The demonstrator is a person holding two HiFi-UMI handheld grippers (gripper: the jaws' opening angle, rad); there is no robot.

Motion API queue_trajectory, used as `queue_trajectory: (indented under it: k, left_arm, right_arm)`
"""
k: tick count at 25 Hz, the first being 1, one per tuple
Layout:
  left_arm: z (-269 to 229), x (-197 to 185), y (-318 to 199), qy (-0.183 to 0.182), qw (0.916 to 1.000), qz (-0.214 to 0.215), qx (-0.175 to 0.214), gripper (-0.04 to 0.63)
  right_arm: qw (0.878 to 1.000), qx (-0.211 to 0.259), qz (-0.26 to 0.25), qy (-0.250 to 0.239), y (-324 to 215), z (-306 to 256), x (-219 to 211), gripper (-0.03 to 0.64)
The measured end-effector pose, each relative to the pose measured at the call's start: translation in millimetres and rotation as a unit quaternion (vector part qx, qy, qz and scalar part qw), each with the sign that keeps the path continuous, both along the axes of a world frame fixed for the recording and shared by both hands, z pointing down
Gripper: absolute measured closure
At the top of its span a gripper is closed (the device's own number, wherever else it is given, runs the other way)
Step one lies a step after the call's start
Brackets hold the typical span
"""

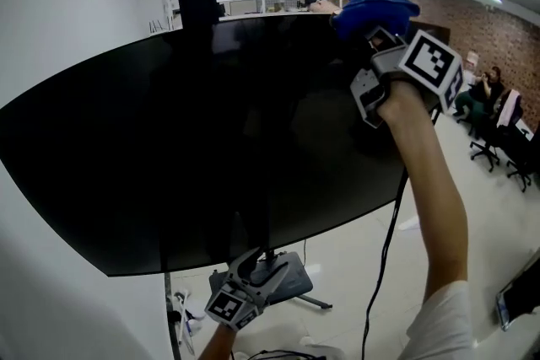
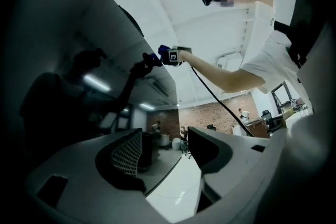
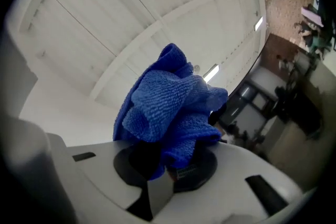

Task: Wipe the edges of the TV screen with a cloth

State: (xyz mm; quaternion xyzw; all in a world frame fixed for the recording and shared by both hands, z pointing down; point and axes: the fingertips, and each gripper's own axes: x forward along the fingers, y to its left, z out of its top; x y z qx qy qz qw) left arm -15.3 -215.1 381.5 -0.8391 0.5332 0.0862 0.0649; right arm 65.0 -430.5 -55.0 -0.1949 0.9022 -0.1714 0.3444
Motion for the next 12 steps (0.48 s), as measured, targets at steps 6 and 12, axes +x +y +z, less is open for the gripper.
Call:
queue_trajectory:
  k: [6,12]
  left_arm:
    - [8,37,-10,0.007,0.9999,0.007,-0.01,0.344]
    - [25,-7,-16,-0.013,0.9983,-0.056,-0.006,0.344]
  right_arm:
    - [0.995,0.006,0.083,0.062,-52,69,94,0.546]
    - [0.963,0.1,0.043,0.247,-18,242,71,0.546]
